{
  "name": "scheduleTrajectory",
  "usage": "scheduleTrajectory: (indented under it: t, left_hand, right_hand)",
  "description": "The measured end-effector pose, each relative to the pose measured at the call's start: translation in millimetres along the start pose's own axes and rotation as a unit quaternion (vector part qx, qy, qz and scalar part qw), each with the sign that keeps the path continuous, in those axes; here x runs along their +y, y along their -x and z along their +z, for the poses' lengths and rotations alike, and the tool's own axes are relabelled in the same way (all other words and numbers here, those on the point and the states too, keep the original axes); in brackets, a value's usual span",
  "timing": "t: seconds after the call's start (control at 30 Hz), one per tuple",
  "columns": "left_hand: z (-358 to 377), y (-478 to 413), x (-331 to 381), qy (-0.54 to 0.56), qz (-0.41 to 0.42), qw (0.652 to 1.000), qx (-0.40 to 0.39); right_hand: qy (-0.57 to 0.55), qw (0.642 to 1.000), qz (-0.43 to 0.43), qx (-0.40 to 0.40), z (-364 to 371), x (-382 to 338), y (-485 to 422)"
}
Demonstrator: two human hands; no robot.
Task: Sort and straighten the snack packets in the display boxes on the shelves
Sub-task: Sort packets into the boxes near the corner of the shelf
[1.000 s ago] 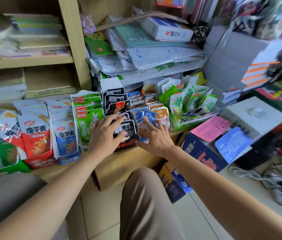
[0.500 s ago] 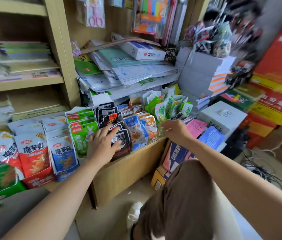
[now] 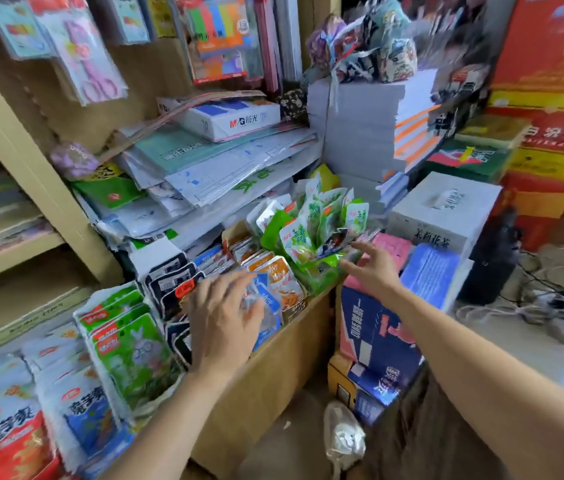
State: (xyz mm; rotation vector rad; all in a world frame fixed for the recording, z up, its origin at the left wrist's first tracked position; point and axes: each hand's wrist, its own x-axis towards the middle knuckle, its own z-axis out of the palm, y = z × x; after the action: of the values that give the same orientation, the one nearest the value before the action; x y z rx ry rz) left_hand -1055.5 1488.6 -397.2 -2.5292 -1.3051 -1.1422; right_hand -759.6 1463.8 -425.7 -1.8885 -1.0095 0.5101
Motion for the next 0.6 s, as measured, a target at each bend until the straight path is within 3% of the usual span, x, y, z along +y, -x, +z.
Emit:
scheduleTrajectory:
  t: [0.17,0.33,0.43,0.6]
  left_hand:
    - [49.4,-72.1,59.1,0.084,-0.007,0.987,-0.136]
    - [111.4,-129.7,95.5,0.076,-0.020,0.966,-0.248]
    - [139.3,-147.7,101.2,0.016,-0.015,0.946,-0.324]
    - [150.7,-168.1,85.0,-0.048,0.029,0.953,-0.298]
  right_hand:
    - [0.053,0.997,-0.042,-0.034,-3.3,11.7,-11.1]
    - [0.119,0.985,-0.097,-0.073,-0.9,17.8,-7.0]
    - [0.192,0.972,-0.100,-0.091,-2.0,15.8,-6.0]
    - [0.273,0.947,-0.088,-0.143,-12.6,10.4,-6.9]
